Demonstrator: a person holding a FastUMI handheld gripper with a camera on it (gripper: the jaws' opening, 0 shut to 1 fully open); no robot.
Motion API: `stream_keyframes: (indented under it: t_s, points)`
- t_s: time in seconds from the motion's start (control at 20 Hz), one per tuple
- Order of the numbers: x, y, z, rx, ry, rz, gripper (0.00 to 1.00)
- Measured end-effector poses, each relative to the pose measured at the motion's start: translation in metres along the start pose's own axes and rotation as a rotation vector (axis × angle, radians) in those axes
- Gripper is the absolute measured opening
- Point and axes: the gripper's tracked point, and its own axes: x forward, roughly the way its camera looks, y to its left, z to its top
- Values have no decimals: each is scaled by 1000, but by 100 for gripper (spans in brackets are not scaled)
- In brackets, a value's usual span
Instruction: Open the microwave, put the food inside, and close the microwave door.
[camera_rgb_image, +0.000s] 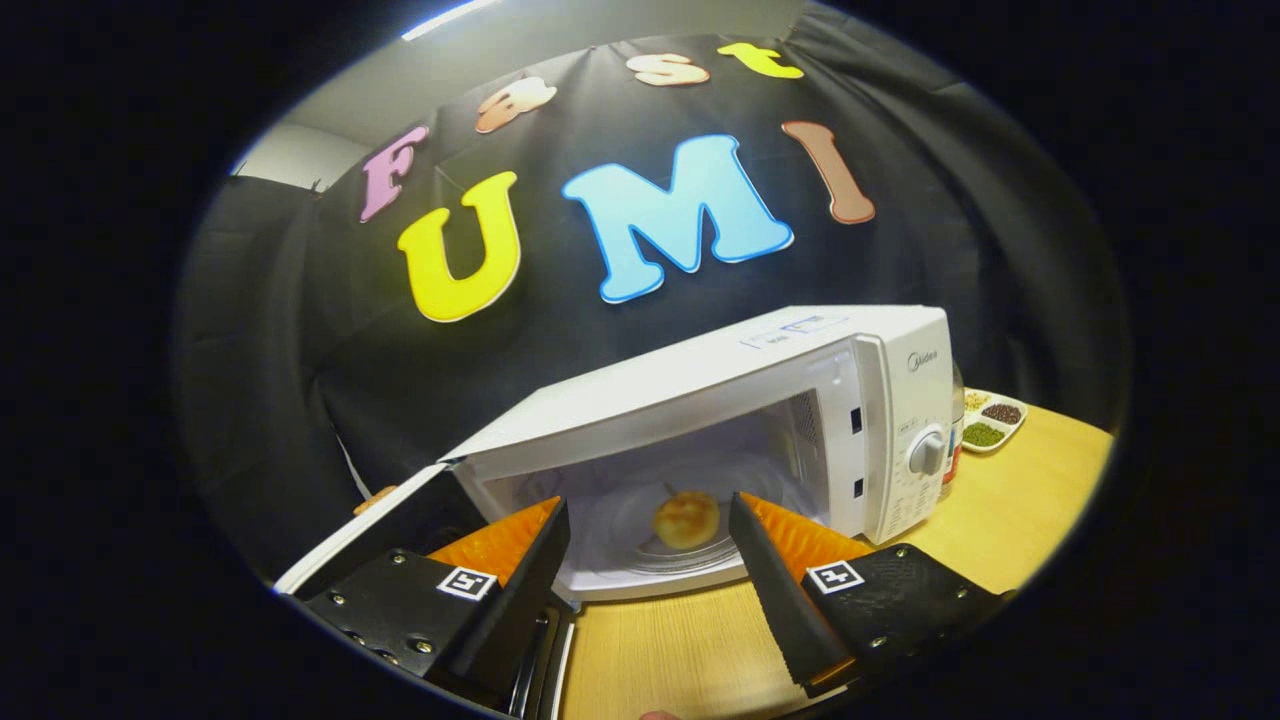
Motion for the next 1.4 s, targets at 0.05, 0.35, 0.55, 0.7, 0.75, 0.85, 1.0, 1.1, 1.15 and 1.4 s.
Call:
stream_keyframes:
  t_s: [0.05, 0.35, 0.55, 0.7, 0.75, 0.85, 1.0, 1.1, 1.15, 1.4]
  points:
    - [-16, 7, 8, -15, -12, 16, 97]
    - [-93, 50, 29, -72, -38, 117, 97]
    - [-138, 93, 29, -121, -45, 201, 97]
    - [-168, 128, 22, -149, -34, 283, 97]
    - [-176, 141, 20, -159, -30, 313, 97]
    - [-192, 165, 12, -169, -16, 374, 97]
    - [-212, 199, -3, -179, 15, 463, 97]
    - [-225, 218, -13, -203, 23, 511, 97]
    - [-232, 229, -21, -219, 37, 544, 97]
    - [-255, 264, -63, -244, 117, 664, 97]
